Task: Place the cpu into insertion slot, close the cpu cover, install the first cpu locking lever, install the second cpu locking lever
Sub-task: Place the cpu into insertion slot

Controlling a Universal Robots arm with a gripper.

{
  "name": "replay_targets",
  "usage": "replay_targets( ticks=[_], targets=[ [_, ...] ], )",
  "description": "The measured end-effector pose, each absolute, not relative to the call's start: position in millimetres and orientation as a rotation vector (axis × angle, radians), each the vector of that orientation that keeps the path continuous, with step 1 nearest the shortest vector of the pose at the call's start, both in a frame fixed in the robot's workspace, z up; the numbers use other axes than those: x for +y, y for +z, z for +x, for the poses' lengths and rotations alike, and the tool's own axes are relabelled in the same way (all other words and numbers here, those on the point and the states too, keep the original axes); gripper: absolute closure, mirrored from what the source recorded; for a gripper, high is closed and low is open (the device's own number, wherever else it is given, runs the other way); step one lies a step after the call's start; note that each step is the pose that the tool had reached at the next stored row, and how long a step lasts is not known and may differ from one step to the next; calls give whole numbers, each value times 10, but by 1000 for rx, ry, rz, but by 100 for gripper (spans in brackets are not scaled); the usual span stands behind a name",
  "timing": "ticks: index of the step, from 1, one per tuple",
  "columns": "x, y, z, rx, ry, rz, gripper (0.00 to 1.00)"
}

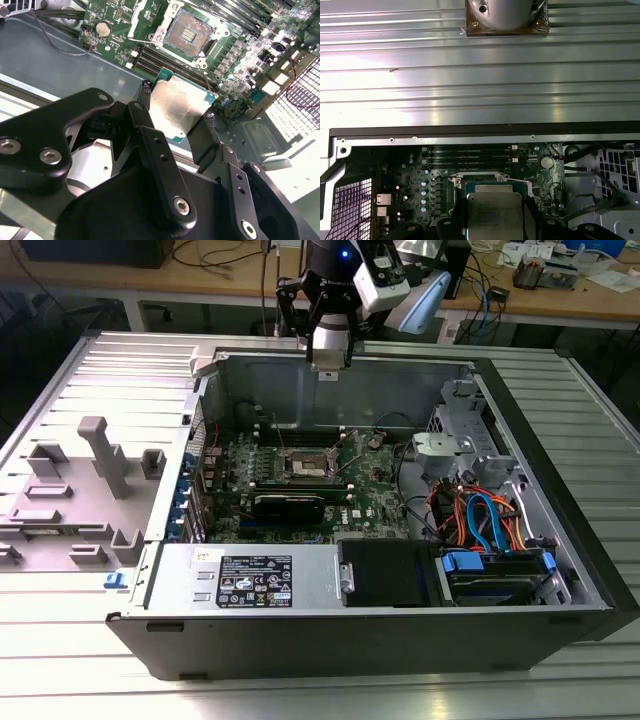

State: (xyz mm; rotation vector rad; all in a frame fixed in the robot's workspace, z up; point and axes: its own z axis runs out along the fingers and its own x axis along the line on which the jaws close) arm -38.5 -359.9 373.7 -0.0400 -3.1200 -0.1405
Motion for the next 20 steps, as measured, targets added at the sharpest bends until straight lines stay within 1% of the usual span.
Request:
replay_targets(
  ticks=[8, 15, 20],
  targets=[
    [-3600, 3736, -385, -3120, -141, -50, 45],
    [-3600, 3713, -385, -3119, -141, -192, 45],
    [-3606, 3706, -389, -3118, -142, -204, 45]
  ],
)
